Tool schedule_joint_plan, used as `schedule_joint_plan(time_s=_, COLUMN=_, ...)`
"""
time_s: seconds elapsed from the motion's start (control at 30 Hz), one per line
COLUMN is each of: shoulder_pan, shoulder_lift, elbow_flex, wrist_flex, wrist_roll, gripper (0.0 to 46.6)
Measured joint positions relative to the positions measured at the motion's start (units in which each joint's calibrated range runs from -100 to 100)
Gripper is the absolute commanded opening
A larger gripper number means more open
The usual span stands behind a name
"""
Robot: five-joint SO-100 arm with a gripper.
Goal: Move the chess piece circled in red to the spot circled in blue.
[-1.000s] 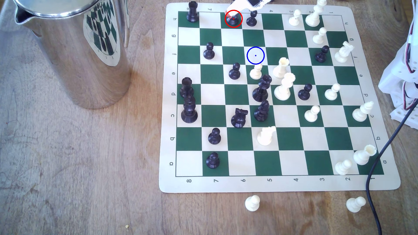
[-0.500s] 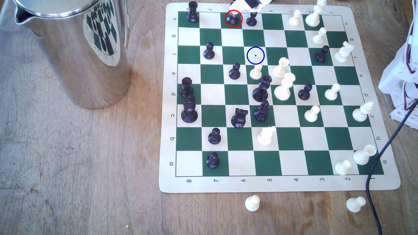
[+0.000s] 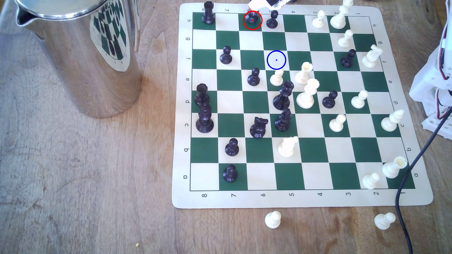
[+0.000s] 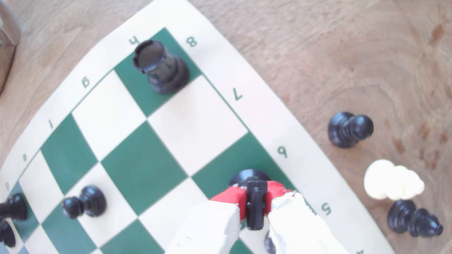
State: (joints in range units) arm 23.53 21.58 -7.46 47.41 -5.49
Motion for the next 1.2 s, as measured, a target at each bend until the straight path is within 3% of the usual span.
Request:
schedule_joint_plan(time_s=0.33, shoulder_pan=-1.77, shoulder_lift=-15.5, elbow_flex=3.43, wrist_flex=5.82, wrist_roll=-0.2, gripper=0.3)
schedule_joint_plan(time_s=0.7, shoulder_pan=-7.96, shoulder_lift=-41.64, elbow_flex=32.63, wrist_flex=5.9, wrist_roll=-0.24, gripper=0.3)
schedule_joint_plan(time_s=0.9, shoulder_pan=-9.88, shoulder_lift=-43.57, elbow_flex=41.12, wrist_flex=2.71, wrist_roll=-0.68, gripper=0.3)
schedule_joint_plan(time_s=1.2, shoulder_pan=-10.84, shoulder_lift=-39.88, elbow_flex=41.48, wrist_flex=-1.51, wrist_roll=-1.27, gripper=0.3)
